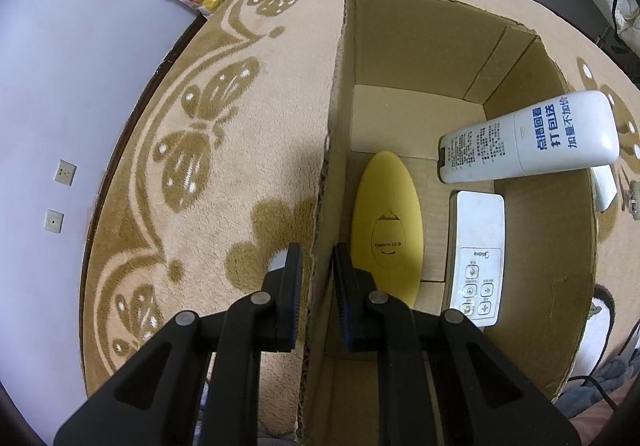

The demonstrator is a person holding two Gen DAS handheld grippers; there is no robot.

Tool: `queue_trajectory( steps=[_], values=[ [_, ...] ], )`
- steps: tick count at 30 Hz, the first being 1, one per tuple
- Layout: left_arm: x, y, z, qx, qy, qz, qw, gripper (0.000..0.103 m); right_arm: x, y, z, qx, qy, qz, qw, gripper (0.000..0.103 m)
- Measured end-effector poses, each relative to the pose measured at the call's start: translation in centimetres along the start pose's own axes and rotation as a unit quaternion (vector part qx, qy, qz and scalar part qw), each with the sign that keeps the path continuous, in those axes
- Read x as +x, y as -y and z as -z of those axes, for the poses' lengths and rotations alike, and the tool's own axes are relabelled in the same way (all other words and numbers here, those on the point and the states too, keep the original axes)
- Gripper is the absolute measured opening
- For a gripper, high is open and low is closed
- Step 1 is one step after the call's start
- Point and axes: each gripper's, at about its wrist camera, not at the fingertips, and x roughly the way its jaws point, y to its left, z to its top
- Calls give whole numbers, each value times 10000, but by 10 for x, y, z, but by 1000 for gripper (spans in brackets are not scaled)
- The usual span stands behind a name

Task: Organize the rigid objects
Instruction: 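Move the right tool back and approach the keyring with the gold tag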

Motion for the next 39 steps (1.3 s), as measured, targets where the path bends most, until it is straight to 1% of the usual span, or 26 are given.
queue_trajectory(
  steps=[5, 10, 18, 21, 23, 28, 29, 31, 33, 34, 35, 37, 39],
  values=[
    [0, 0, 0, -2, -1, -1, 10000, 16, 2, 21, 7, 164, -129, 176, 9996, 92],
    [1, -1, 0, 2, 1, -5, 10000, 16, 6, 34, 19, 210, -266, 326, 9989, 91],
    [1, -1, 0, 7, 2, -7, 10000, 16, 24, 44, 34, 234, -442, 317, 9982, 91],
    [1, -2, 0, 2, -1, -2, 10000, 16, 31, 48, 38, 275, -587, 336, 9973, 88],
    [1, -2, 0, 6, 1, -3, 10000, 16, 35, 52, 41, 340, -714, 392, 9961, 84],
    [1, -2, 0, 9, 2, -7, 10000, 16, 35, 72, 46, 553, -848, 466, 9938, 82],
    [1, -2, 0, 6, -1, -7, 10000, 16, 36, 76, 47, 628, -881, 486, 9929, 75],
    [1, -2, 0, 3, 1, -4, 10000, 16, 39, 84, 50, 794, -976, 514, 9907, 65],
    [1, -2, 0, 10, 2, -7, 10000, 16, 42, 92, 53, 965, -1057, 521, 9883, 64],
    [1, -2, 0, 5, 1, -5, 10000, 16, 43, 94, 54, 1008, -1090, 543, 9874, 59],
    [1, -2, 0, 4, 1, -4, 10000, 16, 45, 97, 56, 1048, -1136, 571, 9863, 50],
    [1, -2, 0, -1, -2, -1, 10000, 16, 50, 102, 60, 1185, -1250, 553, 9835, 42],
    [1, -2, 0, 2, 0, -2, 10000, 16, 52, 106, 63, 1352, -1302, 403, 9814, 40]
  ],
)
